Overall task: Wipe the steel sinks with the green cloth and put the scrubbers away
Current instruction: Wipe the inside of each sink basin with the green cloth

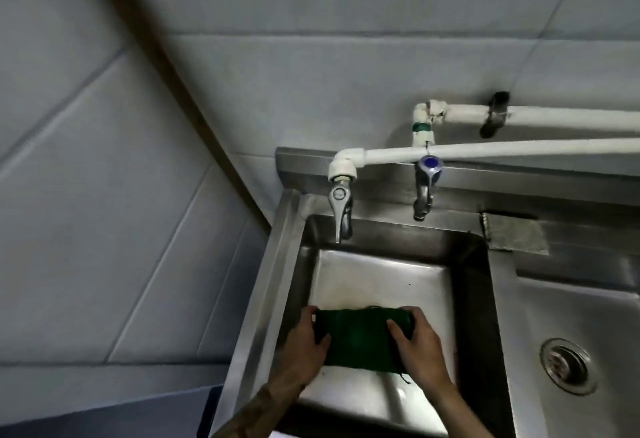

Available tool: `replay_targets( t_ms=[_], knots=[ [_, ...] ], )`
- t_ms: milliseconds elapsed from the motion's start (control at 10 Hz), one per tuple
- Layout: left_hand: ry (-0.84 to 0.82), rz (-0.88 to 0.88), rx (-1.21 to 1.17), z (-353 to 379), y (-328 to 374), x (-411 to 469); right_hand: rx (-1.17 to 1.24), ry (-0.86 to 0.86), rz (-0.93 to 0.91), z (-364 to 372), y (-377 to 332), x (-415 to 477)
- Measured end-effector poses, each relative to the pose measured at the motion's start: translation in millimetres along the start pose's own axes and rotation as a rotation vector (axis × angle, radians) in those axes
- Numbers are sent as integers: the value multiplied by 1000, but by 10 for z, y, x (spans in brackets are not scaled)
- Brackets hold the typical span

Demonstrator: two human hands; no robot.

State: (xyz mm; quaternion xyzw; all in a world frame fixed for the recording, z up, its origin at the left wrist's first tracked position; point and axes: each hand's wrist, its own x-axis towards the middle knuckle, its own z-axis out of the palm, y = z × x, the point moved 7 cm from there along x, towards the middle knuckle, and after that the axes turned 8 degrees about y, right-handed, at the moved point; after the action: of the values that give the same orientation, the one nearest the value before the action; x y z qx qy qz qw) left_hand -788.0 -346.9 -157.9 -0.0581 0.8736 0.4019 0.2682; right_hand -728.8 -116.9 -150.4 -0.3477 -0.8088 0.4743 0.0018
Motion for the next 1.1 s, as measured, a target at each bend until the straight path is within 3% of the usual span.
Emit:
replay_targets(
  t_ms=[500, 600, 700, 900, 1000, 1100],
  knots=[
    [205, -36, 12, 715, -498, 1967, -81, -38, 58, 1209, 617, 1608],
    [226, -31, 73, 760, -558, 2058, -232, -37, 21, 1280, 665, 1722],
    [221, 57, 159, 709, -507, 1858, -502, -3, -122, 1290, 624, 1615],
    [318, 647, 623, 109, 98, 930, -798, -80, -394, 1680, 552, 1422],
    [428, 737, 884, -286, 103, 822, -789, -107, -491, 1917, 519, 1379],
    [436, 706, 1026, -466, -142, 950, -848, -183, -583, 2131, 553, 1383]
  ],
)
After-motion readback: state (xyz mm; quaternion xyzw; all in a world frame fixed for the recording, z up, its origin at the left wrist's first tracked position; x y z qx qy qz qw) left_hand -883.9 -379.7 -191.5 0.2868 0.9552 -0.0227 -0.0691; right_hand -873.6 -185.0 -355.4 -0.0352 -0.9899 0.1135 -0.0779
